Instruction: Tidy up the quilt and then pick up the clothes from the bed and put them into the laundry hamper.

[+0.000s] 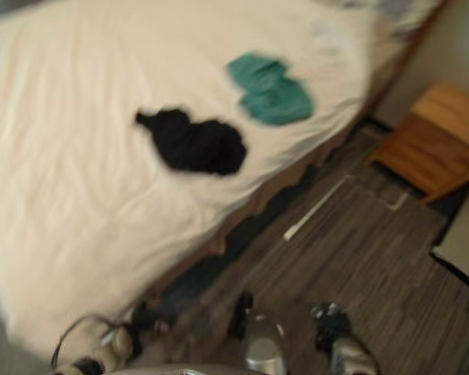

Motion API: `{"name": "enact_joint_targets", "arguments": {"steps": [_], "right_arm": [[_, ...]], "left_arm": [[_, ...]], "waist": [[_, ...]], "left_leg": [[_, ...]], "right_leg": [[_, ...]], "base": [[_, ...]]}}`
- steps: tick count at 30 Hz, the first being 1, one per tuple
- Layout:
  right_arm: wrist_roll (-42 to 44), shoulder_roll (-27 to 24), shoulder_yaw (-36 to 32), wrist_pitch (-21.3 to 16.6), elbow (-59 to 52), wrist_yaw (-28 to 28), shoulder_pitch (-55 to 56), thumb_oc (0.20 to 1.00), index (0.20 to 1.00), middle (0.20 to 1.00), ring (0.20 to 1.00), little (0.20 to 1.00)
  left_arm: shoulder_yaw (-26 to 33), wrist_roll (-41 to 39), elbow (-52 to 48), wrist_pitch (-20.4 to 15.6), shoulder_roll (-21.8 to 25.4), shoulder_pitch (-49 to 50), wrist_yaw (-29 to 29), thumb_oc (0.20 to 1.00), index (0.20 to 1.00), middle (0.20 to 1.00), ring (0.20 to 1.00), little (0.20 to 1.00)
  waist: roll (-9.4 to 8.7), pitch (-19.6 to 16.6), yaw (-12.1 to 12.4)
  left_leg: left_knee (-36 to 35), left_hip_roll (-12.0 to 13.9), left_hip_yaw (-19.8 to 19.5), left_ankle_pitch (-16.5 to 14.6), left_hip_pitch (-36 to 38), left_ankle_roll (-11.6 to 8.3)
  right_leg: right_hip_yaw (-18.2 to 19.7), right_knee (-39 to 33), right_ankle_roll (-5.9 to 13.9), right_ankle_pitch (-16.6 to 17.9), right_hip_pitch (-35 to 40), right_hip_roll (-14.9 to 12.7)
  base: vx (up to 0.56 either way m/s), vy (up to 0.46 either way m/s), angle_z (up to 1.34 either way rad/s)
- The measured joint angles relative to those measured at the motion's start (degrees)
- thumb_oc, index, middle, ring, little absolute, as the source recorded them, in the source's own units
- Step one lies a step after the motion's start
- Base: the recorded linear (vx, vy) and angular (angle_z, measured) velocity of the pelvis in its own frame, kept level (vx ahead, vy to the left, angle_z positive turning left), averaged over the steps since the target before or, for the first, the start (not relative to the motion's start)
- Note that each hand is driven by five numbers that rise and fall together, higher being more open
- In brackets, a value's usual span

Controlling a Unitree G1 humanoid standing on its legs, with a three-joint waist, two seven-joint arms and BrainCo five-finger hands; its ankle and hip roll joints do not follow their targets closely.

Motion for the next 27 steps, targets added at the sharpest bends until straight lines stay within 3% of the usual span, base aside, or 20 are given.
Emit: {"name": "enact_joint_targets", "arguments": {"steps": [1, 3, 4, 5, 7, 8, 9, 12, 13, 16, 17, 18, 19, 20, 22, 23, 24, 25, 26, 27], "right_arm": [[-1.6, 0.9, 0.1, 0.3, 2.7, 0.2, -0.3, 1.000, 1.000, 1.000, 1.000, 1.000], [-4.0, 2.4, 0.7, 1.9, 6.2, 0.7, -2.0, 1.000, 1.000, 1.000, 1.000, 1.000], [-4.5, 2.5, 2.3, 1.8, 6.1, 0.6, -2.2, 1.000, 1.000, 1.000, 1.000, 1.000], [-5.5, 2.8, 4.1, 1.9, 6.5, 0.5, -3.5, 1.000, 1.000, 1.000, 1.000, 1.000], [-6.5, 4.2, 8.8, 1.8, 9.7, 0.7, -8.4, 1.000, 1.000, 1.000, 1.000, 1.000], [-7.8, 4.1, 10.0, 2.0, 11.0, 0.8, -9.9, 1.000, 1.000, 1.000, 1.000, 1.000], [-10.8, 3.9, 11.1, 2.0, 11.0, 1.0, -9.3, 1.000, 1.000, 1.000, 1.000, 1.000], [-13.3, 0.7, 10.9, 3.2, 12.4, 1.0, -3.7, 1.000, 1.000, 1.000, 1.000, 1.000], [-13.3, -0.3, 10.9, 3.8, 13.2, 1.0, -2.4, 1.000, 1.000, 1.000, 1.000, 1.000], [-15.0, -0.9, 8.7, 3.7, 13.1, 1.9, 3.6, 1.000, 1.000, 1.000, 1.000, 1.000], [-15.4, -1.3, 8.6, 3.8, 13.2, 2.1, 4.9, 1.000, 1.000, 1.000, 1.000, 1.000], [-15.5, -0.5, 8.2, 3.7, 13.6, 2.1, 4.9, 1.000, 1.000, 1.000, 1.000, 1.000], [-15.6, 0.4, 8.3, 3.8, 13.1, 2.3, 4.6, 1.000, 1.000, 1.000, 1.000, 1.000], [-16.0, 0.8, 8.7, 3.4, 10.4, 2.6, 3.7, 1.000, 1.000, 1.000, 1.000, 1.000], [-16.8, 1.0, 8.5, 3.5, 6.1, 3.0, 4.2, 1.000, 1.000, 1.000, 1.000, 1.000], [-16.9, 1.8, 7.5, 3.5, 6.5, 3.0, 2.9, 1.000, 1.000, 1.000, 1.000, 1.000], [-16.8, 2.7, 6.4, 3.6, 6.4, 3.2, 2.1, 1.000, 1.000, 1.000, 1.000, 1.000], [-16.8, 4.1, 6.2, 3.0, 7.0, 3.3, 1.6, 1.000, 1.000, 1.000, 1.000, 1.000], [-16.6, 4.1, 6.0, 3.0, 7.8, 3.4, 0.1, 1.000, 1.000, 1.000, 1.000, 1.000], [-16.6, 3.9, 5.2, 3.5, 9.7, 3.0, -2.7, 1.000, 1.000, 1.000, 1.000, 1.000]], "left_arm": [[1.6, -0.2, 1.4, -0.4, -0.3, 0.2, 0.1, 1.000, 1.000, 1.000, 1.000, 1.000], [4.2, -2.2, 2.3, 0.0, -0.6, 0.7, 0.2, 1.000, 1.000, 1.000, 1.000, 1.000], [5.1, -2.4, 2.7, 0.3, -0.6, 0.9, 0.8, 1.000, 1.000, 1.000, 1.000, 1.000], [5.2, -3.2, 1.2, 0.1, 0.0, 0.6, 1.6, 1.000, 1.000, 1.000, 1.000, 1.000], [4.6, -4.4, 1.5, -0.2, 1.0, -2.2, 2.7, 1.000, 1.000, 1.000, 1.000, 1.000], [4.8, -4.5, 2.7, -0.5, 1.0, -2.5, 2.8, 1.000, 1.000, 1.000, 1.000, 1.000], [5.4, -4.6, 2.8, -0.6, 0.7, -3.2, 3.7, 1.000, 1.000, 1.000, 1.000, 1.000], [6.6, -6.4, 2.2, -2.9, 0.4, -5.4, 4.2, 1.000, 1.000, 1.000, 1.000, 1.000], [7.1, -6.7, 2.9, -3.0, -0.1, -5.5, 4.2, 1.000, 1.000, 1.000, 1.000, 1.000], [8.0, -6.7, 4.3, -2.8, -1.1, -3.2, 3.9, 1.000, 1.000, 1.000, 1.000, 1.000], [7.6, -6.6, 4.9, -2.8, -1.5, -2.3, 3.5, 1.000, 1.000, 1.000, 1.000, 1.000], [7.9, -6.5, 5.7, -2.6, -1.3, -2.3, 3.2, 1.000, 1.000, 1.000, 1.000, 1.000], [7.3, -6.5, 6.1, -2.1, -0.9, -2.1, 3.1, 1.000, 1.000, 1.000, 1.000, 1.000], [5.6, -6.2, 5.9, -2.2, -0.2, -1.9, 3.0, 1.000, 1.000, 1.000, 1.000, 1.000], [4.0, -5.9, 4.4, -2.3, 0.3, -3.1, 2.8, 1.000, 1.000, 1.000, 1.000, 1.000], [2.9, -5.5, 4.6, -2.4, 0.5, -4.4, 2.6, 1.000, 1.000, 1.000, 1.000, 1.000], [2.4, -5.3, 4.8, -2.6, 0.5, -5.2, 2.4, 1.000, 1.000, 1.000, 1.000, 1.000], [1.0, -3.4, 5.0, -2.8, 0.3, -7.0, 1.9, 1.000, 1.000, 1.000, 1.000, 1.000], [1.3, -2.8, 5.2, -3.0, 0.2, -7.7, 1.8, 1.000, 1.000, 1.000, 1.000, 1.000], [1.8, -0.9, 5.5, -2.9, -0.8, -7.5, 1.2, 1.000, 1.000, 1.000, 1.000, 1.000]], "waist": [[0.03, -0.6, 0.4], [-1.08, -1.4, 3.2], [-3.37, -2.4, 3.8], [-5.39, -3.1, 6.0], [-9.07, -2.9, 8.3], [-9.50, -2.9, 9.1], [-8.83, -2.5, 10.2], [-5.75, -2.6, 9.6], [-5.11, -2.7, 9.8], [-5.74, -3.3, 10.2], [-4.79, -3.7, 9.9], [-4.70, -3.2, 9.8], [-4.41, -3.2, 8.7], [-2.71, -2.3, 8.8], [-2.70, -1.7, 5.0], [-2.79, -0.5, 4.4], [-1.90, 0.2, 3.8], [-3.78, 0.0, 2.9], [-5.16, 1.2, 2.1], [-5.62, 1.8, 1.0]], "left_leg": [[5.4, 1.5, -0.8, -0.2, 0.5, -2.75], [22.5, 6.2, -9.6, 3.2, -2.1, -2.53], [37.4, 6.5, -19.8, 11.9, -9.3, 0.96], [49.6, 2.3, -30.2, 14.5, -17.1, 1.77], [55.6, -14.1, -45.4, 6.2, -27.8, 3.75], [52.8, -18.1, -49.2, 3.8, -30.0, 4.06], [38.7, -18.2, -50.7, 2.4, -32.7, 3.96], [8.6, -12.2, -49.7, 6.0, -35.6, 3.10], [5.9, -12.1, -49.6, 7.5, -36.0, 3.49], [7.1, -14.4, -42.5, 11.2, -30.8, 9.43], [7.3, -14.3, -42.3, 9.4, -28.0, 10.76], [6.6, -14.3, -42.5, 12.1, -26.6, 11.37], [4.4, -13.6, -42.0, 11.5, -23.5, 11.72], [1.1, -12.6, -41.9, 12.7, -21.1, 11.58], [1.2, -16.2, -44.0, 10.2, -19.1, 15.13], [1.1, -16.7, -44.3, 9.7, -18.1, 15.51], [-0.4, -16.8, -45.7, 9.0, -17.0, 14.43], [-0.7, -18.7, -45.7, 4.1, -15.3, 10.23], [7.8, -20.4, -43.9, -1.0, -15.9, 12.83], [10.3, -21.4, -44.5, -3.9, -15.6, 15.22]], "right_leg": [[1.6, -2.2, -0.79, -0.4, 0.9, 2.2], [8.4, -7.5, -2.03, 1.1, 4.9, 7.1], [13.7, -10.4, -5.61, 3.0, 6.3, 9.5], [20.3, -13.2, -6.11, 4.9, 7.5, 10.9], [29.8, -16.8, -4.54, 7.4, 10.2, 10.6], [34.0, -18.3, -3.24, 6.4, 11.7, 10.8], [36.5, -19.5, -1.79, 6.4, 15.6, 12.2], [40.3, -22.8, -3.74, 5.0, 20.3, 14.8], [41.6, -24.2, -4.60, 6.1, 21.6, 14.3], [44.4, -23.7, -0.85, 1.6, 26.0, 11.8], [44.5, -22.7, -0.99, 0.2, 27.5, 12.5], [44.0, -16.8, -1.22, -2.9, 26.2, 13.4], [41.1, -1.1, 1.72, -4.8, 19.2, 14.5], [35.3, 23.7, 6.92, -0.6, 6.2, 14.7], [35.8, 35.8, 6.73, -1.9, -5.5, 11.4], [36.6, 34.4, 8.00, -2.9, -8.0, 10.9], [36.5, 23.8, 7.74, -4.1, -8.2, 11.5], [36.5, -2.7, 7.30, -4.0, -5.8, 10.8], [35.9, -10.7, 10.06, -2.5, -5.1, 8.1], [32.3, -16.8, 9.82, 2.5, -5.1, 5.7]], "base": [[0.29, -0.369, -1.48], [0.26, -0.288, -1.91], [0.30, -0.018, -2.27], [0.31, 0.105, -2.67], [0.33, 0.154, -2.83], [0.52, 0.187, -3.42], [0.59, 0.223, -2.88], [0.49, 0.195, -1.85], [0.51, 0.190, -1.67], [0.58, 0.199, -0.87], [0.37, 0.067, -0.43], [0.22, 0.022, -0.46], [0.37, 0.132, -0.62], [0.45, 0.162, -0.36], [0.62, 0.125, 0.35], [0.62, 0.024, 0.57], [1.12, -0.014, 0.96], [0.92, -0.025, 1.18], [1.06, -0.066, 1.45], [0.37, -0.041, 0.95]]}}
